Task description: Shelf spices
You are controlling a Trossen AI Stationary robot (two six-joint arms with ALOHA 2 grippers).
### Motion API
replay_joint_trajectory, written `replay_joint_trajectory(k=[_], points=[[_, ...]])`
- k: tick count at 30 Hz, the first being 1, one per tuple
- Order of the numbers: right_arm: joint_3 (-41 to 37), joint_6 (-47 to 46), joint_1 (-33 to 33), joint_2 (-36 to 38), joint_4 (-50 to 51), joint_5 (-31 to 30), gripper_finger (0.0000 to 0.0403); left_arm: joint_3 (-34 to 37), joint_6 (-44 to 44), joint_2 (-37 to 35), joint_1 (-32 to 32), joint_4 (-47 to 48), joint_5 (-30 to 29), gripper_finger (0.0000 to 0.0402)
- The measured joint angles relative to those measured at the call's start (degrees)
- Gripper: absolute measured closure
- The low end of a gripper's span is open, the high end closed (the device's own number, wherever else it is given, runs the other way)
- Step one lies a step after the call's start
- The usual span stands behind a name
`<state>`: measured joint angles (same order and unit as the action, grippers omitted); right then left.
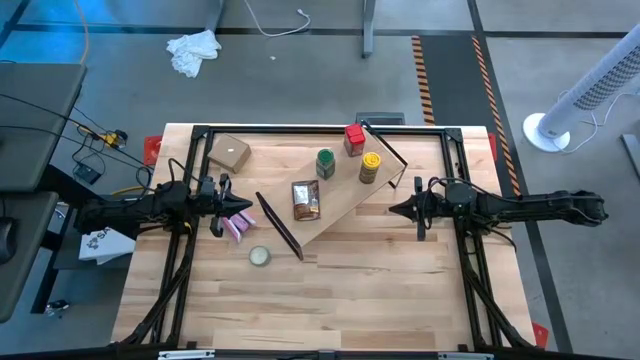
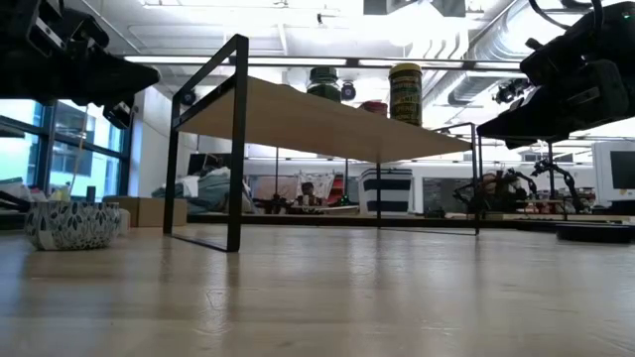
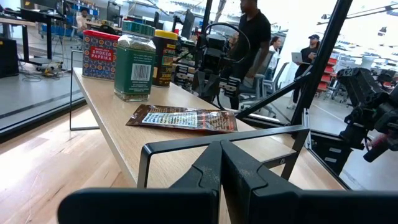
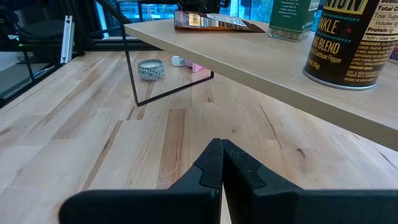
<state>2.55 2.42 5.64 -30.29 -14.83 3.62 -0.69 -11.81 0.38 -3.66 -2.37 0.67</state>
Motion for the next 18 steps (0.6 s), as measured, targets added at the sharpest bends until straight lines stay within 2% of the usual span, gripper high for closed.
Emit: replay_joint_trajectory(k=[2,4,6,8,10,12,14,18], points=[[-0.01,0.41,0.01,-0.20,-2.86,-0.19,0.0403,0.00,0.00,0.00,0.00,0.00,0.02,0.0400],[-0.03,-4.26,-0.09,-0.19,-11.09,-0.22,0.0403,0.02,0.00,0.00,0.00,-0.02,0.02,0.0400],[0.46,-16.64,-0.13,-0.36,-23.92,-1.25,0.0403,0.01,0.00,-0.01,0.00,-0.01,0.02,0.0400],[2.87,-32.47,-0.10,-0.37,-34.20,-6.16,0.0403,0.01,0.00,0.00,0.00,0.00,0.00,0.0400],[5.83,-39.82,-0.08,-0.39,-38.63,-10.92,0.0403,0.01,0.00,0.00,0.00,-0.01,0.02,0.0400],[9.68,-39.31,-0.13,-0.48,-39.87,-11.86,0.0403,0.02,0.00,0.00,0.00,0.00,0.02,0.0400],[13.41,-36.40,-0.13,-0.50,-38.55,-9.95,0.0403,0.00,0.00,0.00,0.00,0.00,0.02,0.0400],[21.30,-27.10,0.05,-0.47,-23.74,-0.75,0.0403,0.01,0.00,0.00,0.00,0.00,0.00,0.0400]])
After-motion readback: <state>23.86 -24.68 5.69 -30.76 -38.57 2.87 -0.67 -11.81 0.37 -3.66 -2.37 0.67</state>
